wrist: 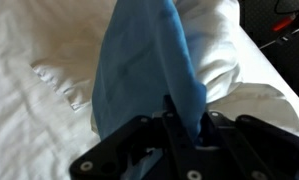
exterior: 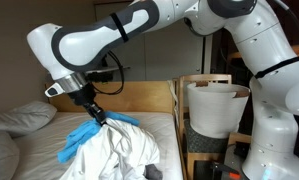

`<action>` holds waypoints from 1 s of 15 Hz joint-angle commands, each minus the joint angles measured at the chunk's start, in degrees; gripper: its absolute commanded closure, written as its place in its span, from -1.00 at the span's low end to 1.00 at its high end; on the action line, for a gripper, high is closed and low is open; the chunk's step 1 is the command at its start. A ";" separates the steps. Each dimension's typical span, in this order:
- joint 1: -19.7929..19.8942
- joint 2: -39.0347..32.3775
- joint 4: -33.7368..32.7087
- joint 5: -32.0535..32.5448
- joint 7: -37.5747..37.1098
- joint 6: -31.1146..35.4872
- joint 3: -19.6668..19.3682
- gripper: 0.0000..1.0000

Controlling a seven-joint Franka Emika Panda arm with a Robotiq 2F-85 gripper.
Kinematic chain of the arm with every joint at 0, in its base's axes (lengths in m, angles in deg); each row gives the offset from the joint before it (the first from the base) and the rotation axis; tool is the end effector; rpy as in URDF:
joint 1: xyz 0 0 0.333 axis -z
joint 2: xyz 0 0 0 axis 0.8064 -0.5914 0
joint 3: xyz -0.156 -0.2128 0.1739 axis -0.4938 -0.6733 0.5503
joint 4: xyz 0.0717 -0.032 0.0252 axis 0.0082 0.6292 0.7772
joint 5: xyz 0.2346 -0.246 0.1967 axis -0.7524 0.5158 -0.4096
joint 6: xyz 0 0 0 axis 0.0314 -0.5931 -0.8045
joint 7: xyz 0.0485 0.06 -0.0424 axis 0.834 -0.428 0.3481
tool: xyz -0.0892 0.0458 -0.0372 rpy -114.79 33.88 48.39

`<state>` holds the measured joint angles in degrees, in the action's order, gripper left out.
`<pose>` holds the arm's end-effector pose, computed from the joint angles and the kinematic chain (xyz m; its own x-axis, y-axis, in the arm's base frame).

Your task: Put the shirts on the bed into the basket

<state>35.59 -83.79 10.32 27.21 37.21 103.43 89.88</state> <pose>0.5431 0.3555 0.3708 0.2164 0.9000 -0.3784 0.9735 -0.2283 0.0139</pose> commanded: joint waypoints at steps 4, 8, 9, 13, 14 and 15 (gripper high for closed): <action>-1.82 0.57 -14.70 -2.92 0.35 -18.88 -3.70 0.83; -0.62 3.01 -19.21 -3.10 -1.61 -24.60 -5.81 0.83; 0.01 3.82 -19.87 -3.37 -2.12 -25.74 -6.50 0.83; 4.94 9.22 -17.69 -5.67 -4.50 -28.24 -9.12 0.83; 6.84 11.08 -16.08 -7.04 -5.14 -28.21 -10.23 0.83; 8.34 13.10 -14.65 -8.27 -5.74 -28.57 -11.21 0.83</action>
<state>39.69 -77.72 -9.77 22.83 34.12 76.10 80.66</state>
